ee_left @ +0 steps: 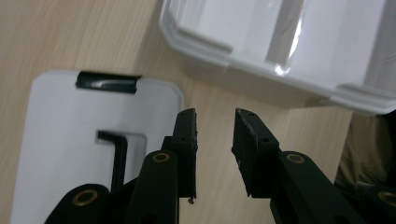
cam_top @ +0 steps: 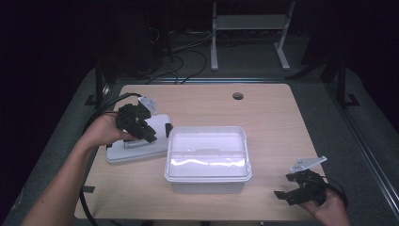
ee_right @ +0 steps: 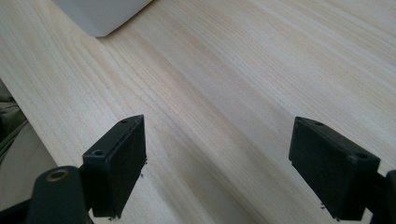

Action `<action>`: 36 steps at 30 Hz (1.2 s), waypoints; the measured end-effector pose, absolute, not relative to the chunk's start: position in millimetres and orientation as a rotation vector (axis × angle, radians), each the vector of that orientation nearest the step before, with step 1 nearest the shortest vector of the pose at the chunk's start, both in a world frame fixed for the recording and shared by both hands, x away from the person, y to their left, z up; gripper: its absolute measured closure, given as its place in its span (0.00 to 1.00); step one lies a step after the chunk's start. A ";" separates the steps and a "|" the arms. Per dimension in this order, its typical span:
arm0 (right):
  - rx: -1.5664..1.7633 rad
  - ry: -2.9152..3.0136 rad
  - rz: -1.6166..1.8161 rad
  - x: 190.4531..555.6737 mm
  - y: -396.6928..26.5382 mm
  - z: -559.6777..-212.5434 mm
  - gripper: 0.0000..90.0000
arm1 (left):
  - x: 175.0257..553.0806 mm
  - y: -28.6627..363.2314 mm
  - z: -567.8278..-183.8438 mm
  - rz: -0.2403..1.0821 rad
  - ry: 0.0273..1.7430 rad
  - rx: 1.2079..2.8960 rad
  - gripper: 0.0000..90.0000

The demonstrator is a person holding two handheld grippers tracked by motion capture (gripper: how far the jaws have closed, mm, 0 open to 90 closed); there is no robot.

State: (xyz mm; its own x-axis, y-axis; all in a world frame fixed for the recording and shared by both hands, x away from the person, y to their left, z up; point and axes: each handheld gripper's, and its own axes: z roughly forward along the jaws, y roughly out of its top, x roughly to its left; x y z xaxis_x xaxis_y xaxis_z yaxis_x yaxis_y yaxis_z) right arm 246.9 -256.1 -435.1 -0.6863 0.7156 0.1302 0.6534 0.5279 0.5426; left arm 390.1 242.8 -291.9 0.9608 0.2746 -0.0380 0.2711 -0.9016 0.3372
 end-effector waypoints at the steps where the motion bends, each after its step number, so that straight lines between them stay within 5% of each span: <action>1: 1.194 2.649 0.870 247.0 -256.0 -435.3 0.20 | 390.9 246.4 -294.4 0.011 0.409 2.765 0.77; 19: 1.181 2.664 0.846 250.3 -251.4 -436.4 0.20 | 421.5 302.0 -348.8 0.050 0.579 2.732 0.63; 36: 1.173 2.671 0.830 249.3 -249.7 -436.5 0.20 | 446.3 306.7 -383.3 0.065 0.627 2.804 0.61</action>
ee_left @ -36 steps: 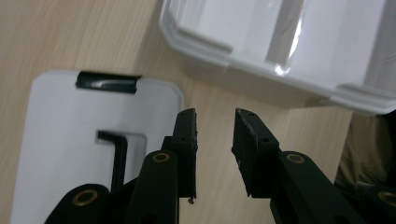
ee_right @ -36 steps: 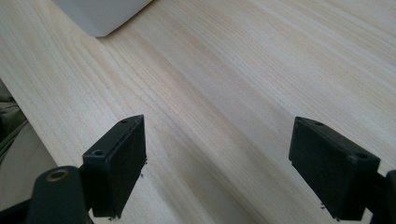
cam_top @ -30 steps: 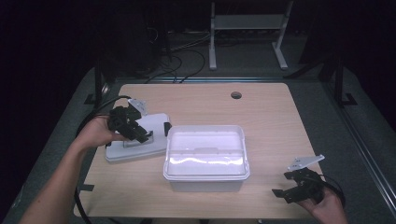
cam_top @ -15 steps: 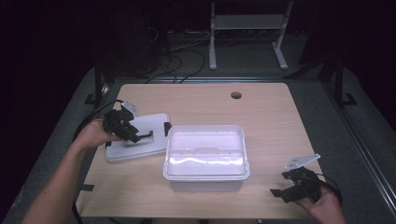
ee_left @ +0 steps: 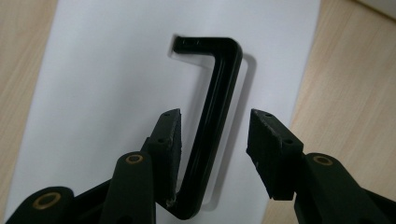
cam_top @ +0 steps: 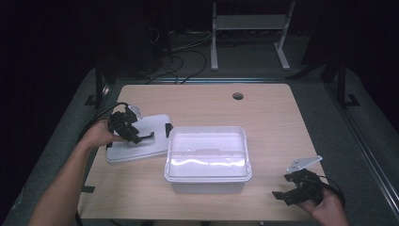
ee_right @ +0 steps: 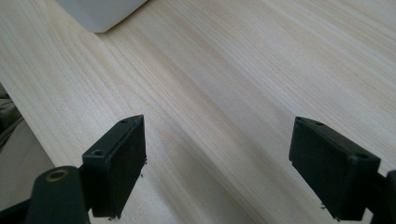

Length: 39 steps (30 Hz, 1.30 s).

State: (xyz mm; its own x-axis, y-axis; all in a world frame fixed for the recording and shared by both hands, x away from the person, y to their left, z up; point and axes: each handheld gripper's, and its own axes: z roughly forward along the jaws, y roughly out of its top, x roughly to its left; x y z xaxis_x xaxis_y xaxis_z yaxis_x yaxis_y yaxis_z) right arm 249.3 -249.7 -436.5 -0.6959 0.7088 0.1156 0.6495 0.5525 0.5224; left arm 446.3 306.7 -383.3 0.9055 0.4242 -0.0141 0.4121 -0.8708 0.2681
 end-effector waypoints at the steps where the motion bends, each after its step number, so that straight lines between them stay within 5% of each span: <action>1: 1.171 2.672 0.829 249.4 -249.5 -436.5 0.20 | 447.0 306.4 -384.2 0.071 0.623 2.812 0.61; 8: 1.164 2.685 0.820 250.1 -247.3 -438.1 0.20 | 451.9 297.0 -394.9 0.090 0.623 2.872 0.65; 13: 1.168 2.686 0.818 249.5 -248.0 -438.5 0.20 | 452.4 295.2 -399.0 0.059 0.595 2.900 0.80; 26: 1.154 2.692 0.809 249.5 -244.3 -438.6 0.20 | 437.7 310.1 -378.9 0.091 0.575 2.934 0.94; 39: 1.145 2.690 0.800 249.3 -241.8 -438.3 0.20 | 409.4 345.0 -325.2 0.106 0.603 2.881 0.94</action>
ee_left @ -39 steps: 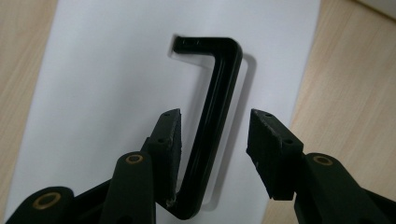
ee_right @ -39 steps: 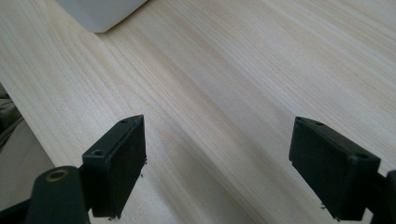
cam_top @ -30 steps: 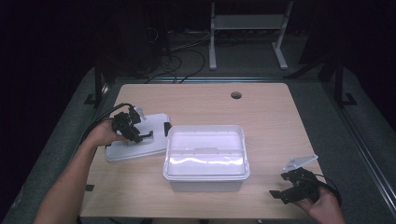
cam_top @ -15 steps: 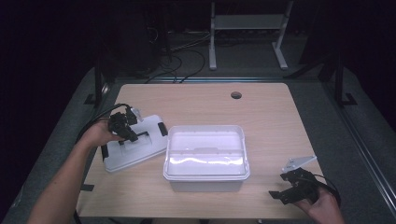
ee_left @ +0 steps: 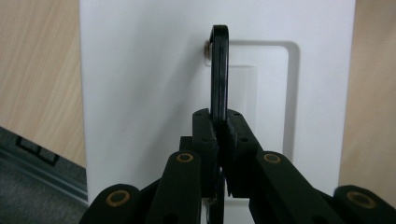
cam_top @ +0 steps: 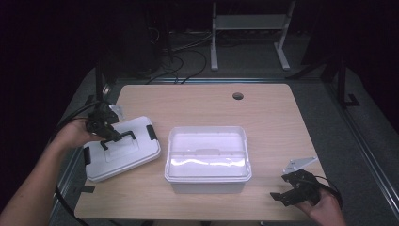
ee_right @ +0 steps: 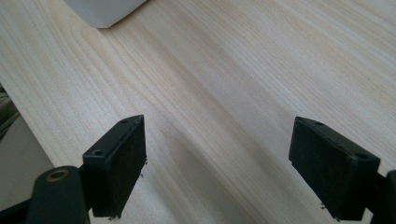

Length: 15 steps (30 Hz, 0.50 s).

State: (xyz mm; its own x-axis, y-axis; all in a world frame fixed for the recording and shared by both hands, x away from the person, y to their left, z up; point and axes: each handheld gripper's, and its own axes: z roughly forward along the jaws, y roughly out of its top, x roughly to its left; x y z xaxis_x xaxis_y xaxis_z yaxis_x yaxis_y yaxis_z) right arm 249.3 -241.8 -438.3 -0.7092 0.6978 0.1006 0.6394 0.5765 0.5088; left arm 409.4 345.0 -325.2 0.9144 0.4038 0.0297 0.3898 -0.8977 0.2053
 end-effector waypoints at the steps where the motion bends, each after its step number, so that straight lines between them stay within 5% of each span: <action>1: 1.144 2.690 0.800 249.3 -241.6 -438.3 0.20 | 406.9 347.4 -319.3 0.102 0.604 2.868 0.94; 15: 1.133 2.678 0.806 249.6 -240.6 -434.8 0.20 | 384.5 350.3 -268.6 0.114 0.566 2.807 0.94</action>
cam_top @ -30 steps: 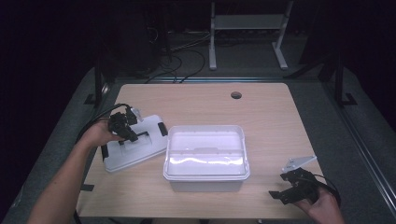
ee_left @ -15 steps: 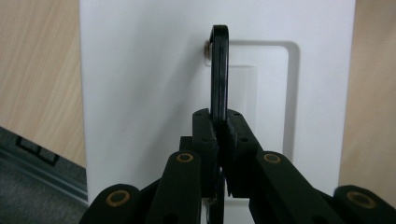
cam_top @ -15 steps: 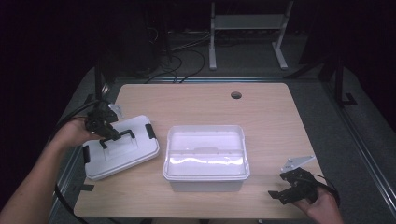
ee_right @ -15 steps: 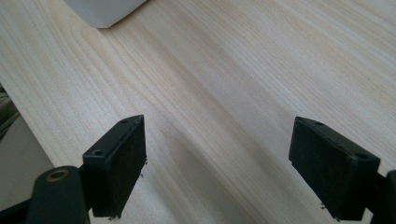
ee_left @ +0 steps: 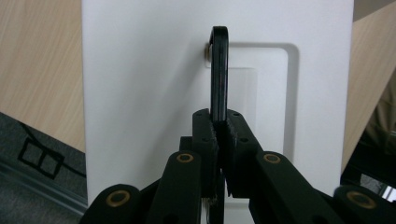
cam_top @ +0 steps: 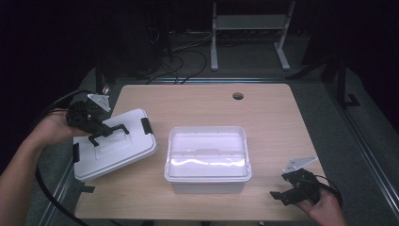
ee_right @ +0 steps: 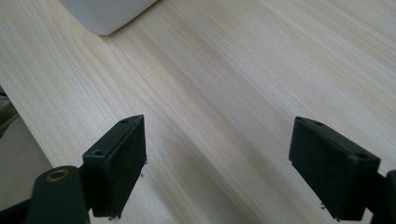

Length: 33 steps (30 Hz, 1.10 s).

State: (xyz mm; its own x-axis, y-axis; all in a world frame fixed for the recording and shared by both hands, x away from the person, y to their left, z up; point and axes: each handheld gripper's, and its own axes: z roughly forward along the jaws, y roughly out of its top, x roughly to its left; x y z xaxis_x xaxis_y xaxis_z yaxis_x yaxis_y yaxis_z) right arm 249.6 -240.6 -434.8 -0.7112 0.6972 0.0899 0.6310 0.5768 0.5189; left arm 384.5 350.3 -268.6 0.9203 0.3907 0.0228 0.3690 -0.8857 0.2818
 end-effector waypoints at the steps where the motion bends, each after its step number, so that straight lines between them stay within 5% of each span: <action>1: 1.135 2.675 0.809 249.6 -241.0 -434.4 0.20 | 383.7 349.0 -266.7 0.107 0.553 2.812 0.94; 33: 1.143 2.674 0.819 250.8 -242.5 -433.8 0.20 | 359.9 257.1 -186.7 0.118 0.245 2.806 0.94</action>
State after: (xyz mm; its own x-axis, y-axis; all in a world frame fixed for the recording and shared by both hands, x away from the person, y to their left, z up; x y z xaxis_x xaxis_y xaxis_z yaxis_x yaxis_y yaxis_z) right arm 250.8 -242.5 -433.8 -0.7073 0.7000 0.0981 0.6350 0.5683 0.5233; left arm 359.9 257.1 -186.7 0.9819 0.1816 0.0536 0.1551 -0.9339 0.3221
